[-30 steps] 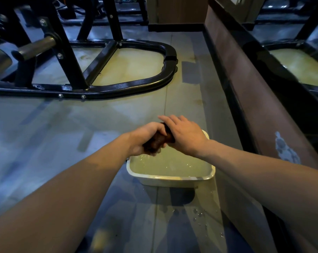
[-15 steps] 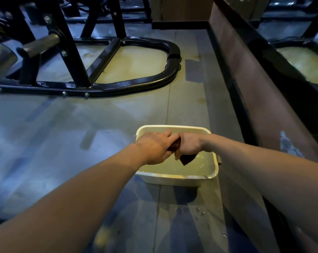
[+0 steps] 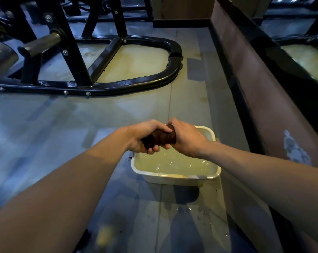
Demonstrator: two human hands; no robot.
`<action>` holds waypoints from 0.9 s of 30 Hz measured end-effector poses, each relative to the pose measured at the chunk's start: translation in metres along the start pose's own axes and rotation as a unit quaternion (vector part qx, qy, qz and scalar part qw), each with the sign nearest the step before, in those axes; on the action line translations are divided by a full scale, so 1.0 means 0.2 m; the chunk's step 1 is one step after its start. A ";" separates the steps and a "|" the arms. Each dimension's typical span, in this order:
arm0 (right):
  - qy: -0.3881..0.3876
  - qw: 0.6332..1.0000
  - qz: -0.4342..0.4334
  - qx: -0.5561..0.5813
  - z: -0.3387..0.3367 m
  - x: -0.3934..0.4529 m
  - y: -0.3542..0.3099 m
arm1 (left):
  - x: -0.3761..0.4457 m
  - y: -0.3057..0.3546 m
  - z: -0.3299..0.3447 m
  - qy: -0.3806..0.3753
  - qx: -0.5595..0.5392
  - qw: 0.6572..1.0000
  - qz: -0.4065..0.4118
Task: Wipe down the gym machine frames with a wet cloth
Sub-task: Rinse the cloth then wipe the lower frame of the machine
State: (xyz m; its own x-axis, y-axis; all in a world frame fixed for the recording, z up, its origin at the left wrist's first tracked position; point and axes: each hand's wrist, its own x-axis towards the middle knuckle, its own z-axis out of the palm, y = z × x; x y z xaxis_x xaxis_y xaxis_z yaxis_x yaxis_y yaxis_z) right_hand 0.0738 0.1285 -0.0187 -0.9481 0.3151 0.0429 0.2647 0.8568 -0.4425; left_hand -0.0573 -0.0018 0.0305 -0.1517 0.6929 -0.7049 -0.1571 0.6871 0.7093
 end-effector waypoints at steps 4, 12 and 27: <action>-0.100 0.993 0.019 -0.063 -0.03 -0.01 0.01 | 0.07 -0.03 0.04 0.052 0.239 0.969 0.034; -0.194 0.975 0.109 -0.014 -0.10 0.00 0.00 | 0.16 -0.12 0.11 0.243 0.660 0.669 0.239; 0.005 0.976 -0.110 -0.189 -0.05 -0.02 0.06 | 0.06 -0.04 0.06 0.105 -0.033 0.992 0.064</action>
State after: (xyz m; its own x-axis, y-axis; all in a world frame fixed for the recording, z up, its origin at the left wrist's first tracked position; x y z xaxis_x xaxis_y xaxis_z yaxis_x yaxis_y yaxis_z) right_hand 0.0821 0.1422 -0.0150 -0.9880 0.1091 0.1096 0.1030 0.9929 -0.0600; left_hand -0.0455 0.0037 0.0172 -0.3734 0.7082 -0.5992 -0.1862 0.5756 0.7962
